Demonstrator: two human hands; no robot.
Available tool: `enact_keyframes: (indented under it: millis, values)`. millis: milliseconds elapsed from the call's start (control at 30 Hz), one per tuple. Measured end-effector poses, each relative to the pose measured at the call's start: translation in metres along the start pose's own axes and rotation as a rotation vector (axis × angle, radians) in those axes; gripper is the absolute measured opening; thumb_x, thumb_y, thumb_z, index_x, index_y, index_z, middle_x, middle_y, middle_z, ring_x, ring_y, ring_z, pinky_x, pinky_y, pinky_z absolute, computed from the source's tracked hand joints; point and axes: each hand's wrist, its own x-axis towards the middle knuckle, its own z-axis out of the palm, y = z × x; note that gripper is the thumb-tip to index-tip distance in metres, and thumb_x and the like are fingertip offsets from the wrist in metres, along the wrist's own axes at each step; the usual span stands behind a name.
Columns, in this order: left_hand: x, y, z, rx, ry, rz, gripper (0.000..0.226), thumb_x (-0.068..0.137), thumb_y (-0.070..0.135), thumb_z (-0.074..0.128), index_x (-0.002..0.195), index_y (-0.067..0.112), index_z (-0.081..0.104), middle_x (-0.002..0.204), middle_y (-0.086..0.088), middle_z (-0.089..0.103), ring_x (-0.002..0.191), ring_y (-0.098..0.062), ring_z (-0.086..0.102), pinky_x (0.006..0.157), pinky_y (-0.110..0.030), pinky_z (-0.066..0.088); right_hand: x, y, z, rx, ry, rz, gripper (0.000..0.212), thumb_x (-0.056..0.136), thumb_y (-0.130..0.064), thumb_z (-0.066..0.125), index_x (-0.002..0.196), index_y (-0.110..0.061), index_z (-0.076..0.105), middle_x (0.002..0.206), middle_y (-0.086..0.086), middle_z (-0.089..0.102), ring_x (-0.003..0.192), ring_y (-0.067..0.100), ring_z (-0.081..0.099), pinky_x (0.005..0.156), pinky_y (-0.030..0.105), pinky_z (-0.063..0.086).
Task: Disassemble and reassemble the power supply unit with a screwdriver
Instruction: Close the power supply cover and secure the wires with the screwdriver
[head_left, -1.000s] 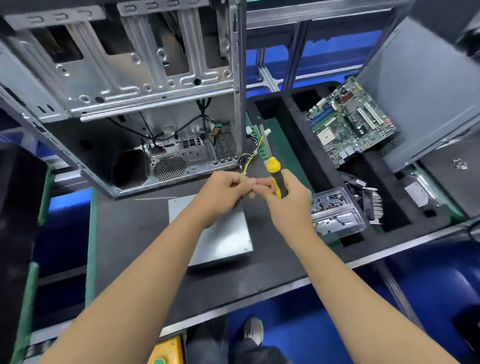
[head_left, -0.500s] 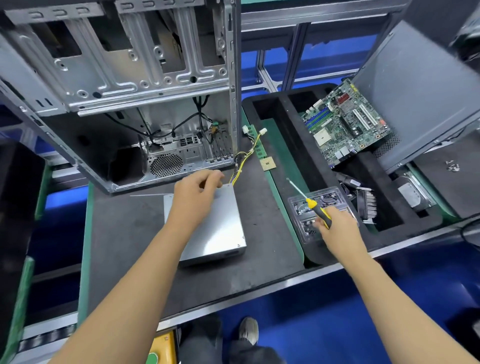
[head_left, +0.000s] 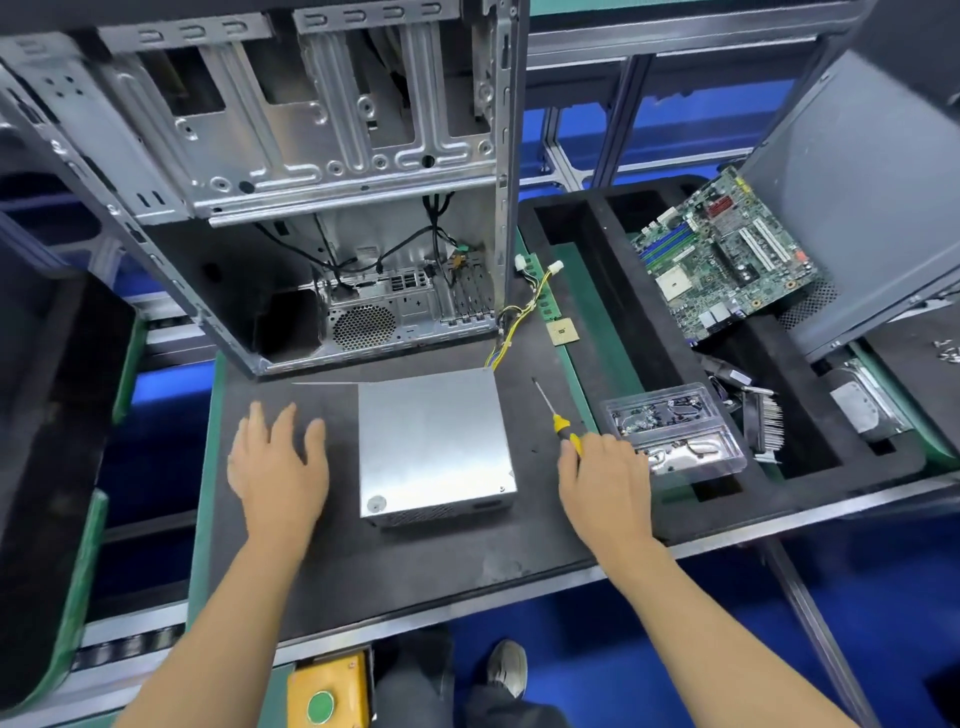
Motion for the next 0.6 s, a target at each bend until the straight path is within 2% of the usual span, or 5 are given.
enact_keyframes:
  millis: [100,267,433,533,600]
  values:
    - [-0.026,-0.025,0.014,0.251,-0.192,-0.050,0.067,0.098,0.061,0.031,0.154,0.024,0.034,0.166,-0.015,0.004,0.153,-0.033,-0.001,0.116,-0.067,0.006,0.002,-0.019,0.009,-0.033,-0.004,-0.002,0.020,0.094,-0.031,0.060,0.090,-0.012,0.061,0.075,0.006,0.060,0.070,0.030,0.056,0.063,0.039,0.040]
    - [-0.041,-0.035,0.021,0.445,-0.246,0.050,0.079,0.090,0.075,0.015,0.159,0.036,0.004,0.166,-0.010,-0.011,0.152,-0.034,-0.012,0.110,-0.074,0.000,0.003,-0.030,0.020,-0.056,0.012,0.042,0.048,0.088,-0.039,0.062,0.128,-0.014,0.055,0.108,0.014,0.054,0.091,0.033,0.048,0.074,0.043,0.037]
    - [-0.039,-0.032,0.019,0.489,-0.294,0.048,0.089,0.077,0.081,-0.002,0.156,0.040,-0.011,0.167,-0.006,-0.013,0.151,-0.036,-0.017,0.111,-0.075,0.000,-0.023,-0.021,0.031,-0.087,0.037,-0.334,0.063,0.085,-0.031,0.043,0.147,-0.020,0.043,0.160,0.010,0.026,0.142,0.041,0.026,0.113,0.059,0.020]
    - [-0.039,-0.029,0.017,0.475,-0.289,0.047,0.090,0.075,0.079,-0.010,0.156,0.040,-0.010,0.167,-0.005,-0.013,0.151,-0.035,-0.017,0.111,-0.075,0.000,-0.025,-0.018,0.033,-0.095,-0.051,-0.353,0.063,0.086,-0.035,0.038,0.149,-0.028,0.037,0.165,0.004,0.015,0.149,0.046,0.007,0.107,0.078,0.008]
    - [-0.040,-0.029,0.017,0.470,-0.287,0.041,0.090,0.075,0.079,-0.010,0.157,0.040,-0.009,0.167,-0.005,-0.012,0.151,-0.034,-0.016,0.111,-0.075,0.000,-0.025,-0.016,0.032,-0.088,-0.130,-0.344,0.063,0.088,-0.038,0.037,0.150,-0.032,0.034,0.166,0.002,0.009,0.149,0.048,0.000,0.099,0.084,0.013]
